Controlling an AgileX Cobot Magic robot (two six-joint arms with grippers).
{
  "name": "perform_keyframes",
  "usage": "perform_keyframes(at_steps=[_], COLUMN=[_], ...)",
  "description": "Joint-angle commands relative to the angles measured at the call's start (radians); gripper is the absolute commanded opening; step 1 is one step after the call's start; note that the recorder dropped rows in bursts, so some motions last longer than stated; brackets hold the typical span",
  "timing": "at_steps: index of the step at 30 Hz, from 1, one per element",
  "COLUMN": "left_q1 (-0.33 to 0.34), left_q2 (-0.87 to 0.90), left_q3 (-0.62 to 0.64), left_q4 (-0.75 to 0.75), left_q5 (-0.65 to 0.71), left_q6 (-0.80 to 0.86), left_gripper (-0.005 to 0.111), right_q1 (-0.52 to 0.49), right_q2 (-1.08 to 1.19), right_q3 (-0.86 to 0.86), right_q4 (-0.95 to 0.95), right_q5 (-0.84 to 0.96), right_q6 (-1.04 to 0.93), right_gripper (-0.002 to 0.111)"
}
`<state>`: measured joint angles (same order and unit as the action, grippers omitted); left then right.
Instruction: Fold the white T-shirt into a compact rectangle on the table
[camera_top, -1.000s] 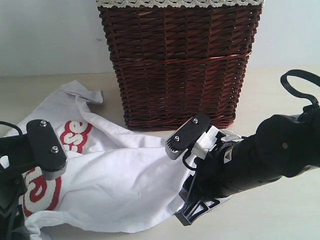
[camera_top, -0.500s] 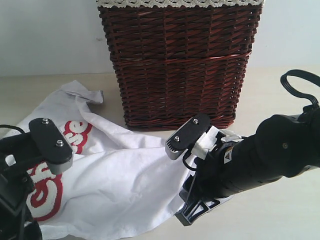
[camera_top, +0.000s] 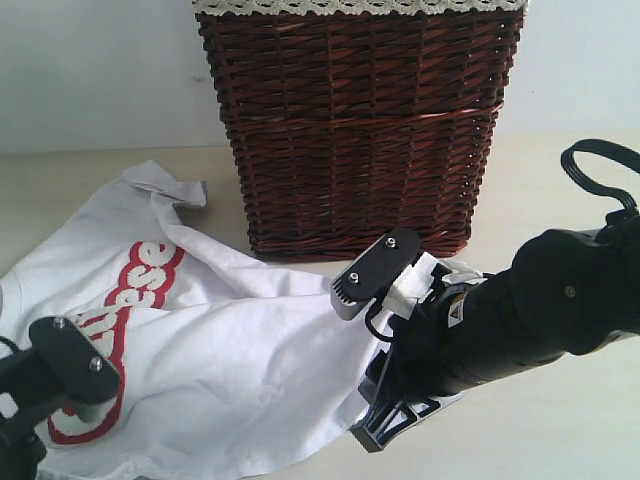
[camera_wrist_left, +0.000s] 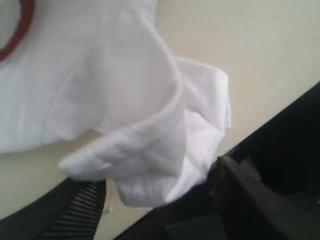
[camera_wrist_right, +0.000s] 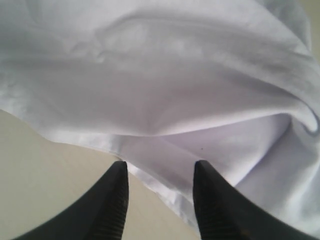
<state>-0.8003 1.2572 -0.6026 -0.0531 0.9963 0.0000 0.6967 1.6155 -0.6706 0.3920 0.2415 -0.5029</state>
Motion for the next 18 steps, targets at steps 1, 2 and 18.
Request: perform_keyframes(at_steps=[1,2,18], left_q1=[-0.003,-0.003,-0.003], left_q2=[0.037,0.046,0.120], left_q3=[0.044,0.044,0.042], left_q4=[-0.037,-0.039,0.005], left_q5=[-0.021,-0.023,0.062], left_q6=[0.008,0.008,-0.008], left_gripper=[0.059,0.056,0.000], right_q1=[0.002,0.002,0.002], right_q2=[-0.010,-0.010,-0.010], right_q3=[0.004,0.004,0.004], right_q4=[0.001,0.001,0.001], right_q5=[0.000,0.002,0.002], right_q6=[0.004,0.004,0.004], right_gripper=[0.041,0.041,0.041])
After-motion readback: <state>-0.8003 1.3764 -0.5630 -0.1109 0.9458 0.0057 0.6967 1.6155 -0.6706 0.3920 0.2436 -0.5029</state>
